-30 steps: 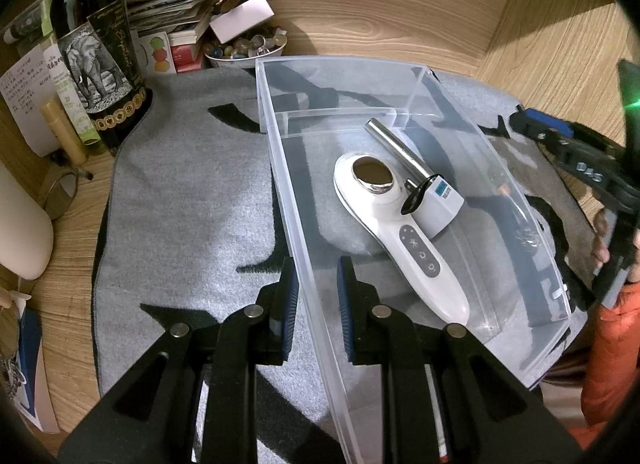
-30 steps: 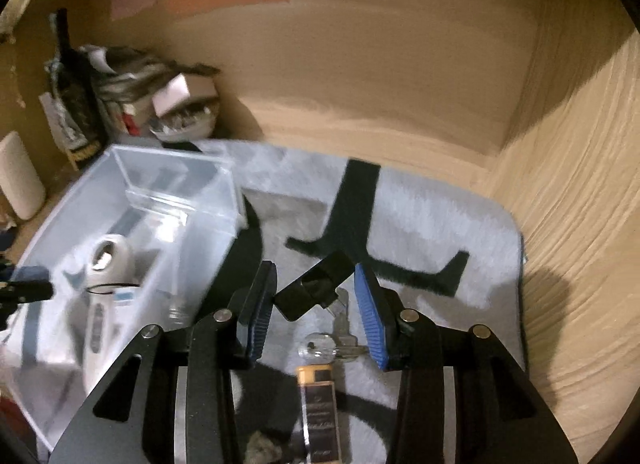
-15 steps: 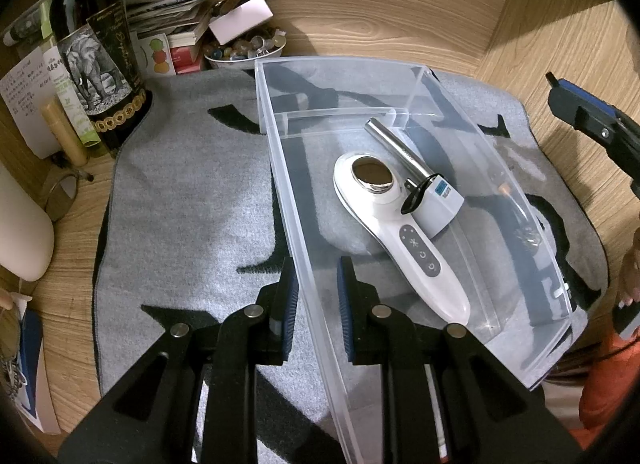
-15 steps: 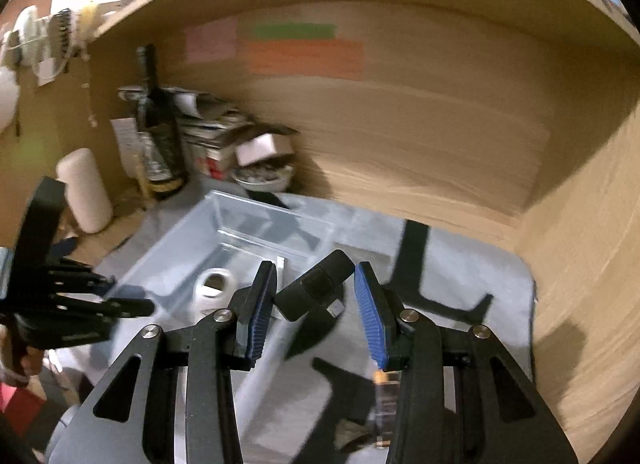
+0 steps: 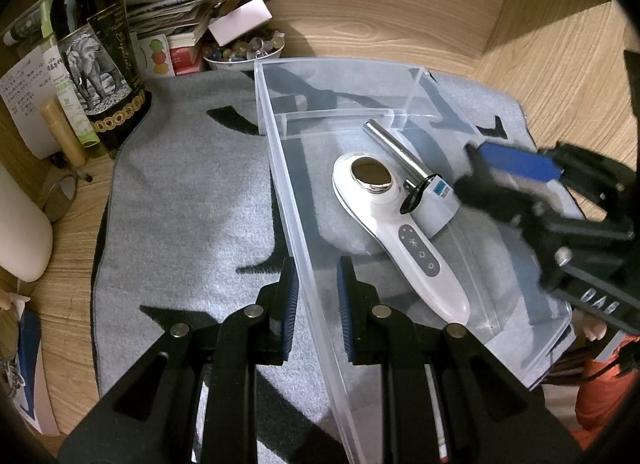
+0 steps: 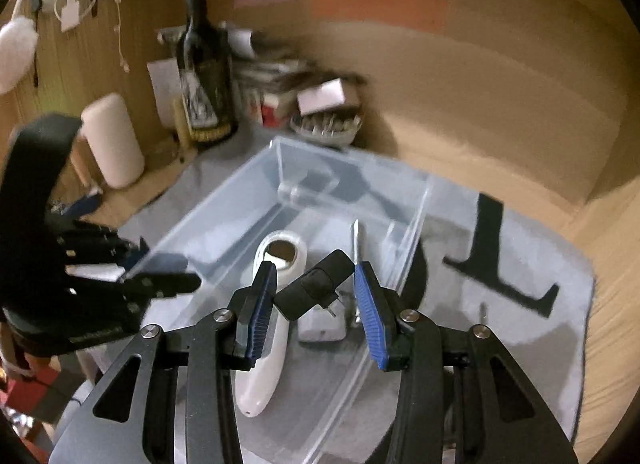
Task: Organize rigid objects
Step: 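Carry the black USB stick over the clear box and open the right gripper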
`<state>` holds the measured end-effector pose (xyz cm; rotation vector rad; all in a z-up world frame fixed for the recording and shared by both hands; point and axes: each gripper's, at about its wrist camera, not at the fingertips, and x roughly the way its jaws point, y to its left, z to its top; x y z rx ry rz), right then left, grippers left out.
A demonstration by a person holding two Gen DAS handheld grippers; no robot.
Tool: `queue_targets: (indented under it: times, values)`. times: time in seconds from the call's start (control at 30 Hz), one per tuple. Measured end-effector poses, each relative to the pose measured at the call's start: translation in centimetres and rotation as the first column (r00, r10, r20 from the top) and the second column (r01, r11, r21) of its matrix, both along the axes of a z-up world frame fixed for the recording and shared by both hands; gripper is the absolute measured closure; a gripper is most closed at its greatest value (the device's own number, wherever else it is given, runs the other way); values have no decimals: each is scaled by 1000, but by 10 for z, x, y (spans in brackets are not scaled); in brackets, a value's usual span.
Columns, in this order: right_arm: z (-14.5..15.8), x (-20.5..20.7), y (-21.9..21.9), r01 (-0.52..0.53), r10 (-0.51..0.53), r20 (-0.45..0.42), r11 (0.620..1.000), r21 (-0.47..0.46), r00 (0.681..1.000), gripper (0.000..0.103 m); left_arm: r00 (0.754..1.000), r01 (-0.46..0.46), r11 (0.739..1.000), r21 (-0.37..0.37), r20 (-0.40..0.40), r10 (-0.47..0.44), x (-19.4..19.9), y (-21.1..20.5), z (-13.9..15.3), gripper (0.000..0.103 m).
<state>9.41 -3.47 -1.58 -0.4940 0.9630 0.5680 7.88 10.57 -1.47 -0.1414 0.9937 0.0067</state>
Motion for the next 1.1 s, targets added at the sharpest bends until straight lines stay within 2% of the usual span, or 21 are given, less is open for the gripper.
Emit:
queue_targets:
  times: [0.13,0.43,0.5,0.53,0.8,1.1]
  values:
    - [-9,-5,0,-10,9,-33,999,-31,999,66,1000,3,1000,-2,2,-3,-1,-1,0,85]
    - [-10,-5,-2,-7,6,-33,999,-46,999,65,1000,3,1000,-3,3,-3,-1,0,0,85]
    - [-7,-7,-3,-3,3,-11,999,-42,1000,54,1000,3,1000,-3,3,-3,-1,0,0,85]
    - [-5,-7,-3,-3,2,-7,999,-38,1000,52,1000,2,1000,-2,3,-2,-2,-1,0,85]
    - [25,-8,-12,23,-24,72,1000,8,997,44,1000,3,1000,-1,3,-3,-2,-1,0,85]
    - [68,-6,-43,99,-109,181,993,64,977,43,1000,2,1000,0,2,-2,-2,0,0,85]
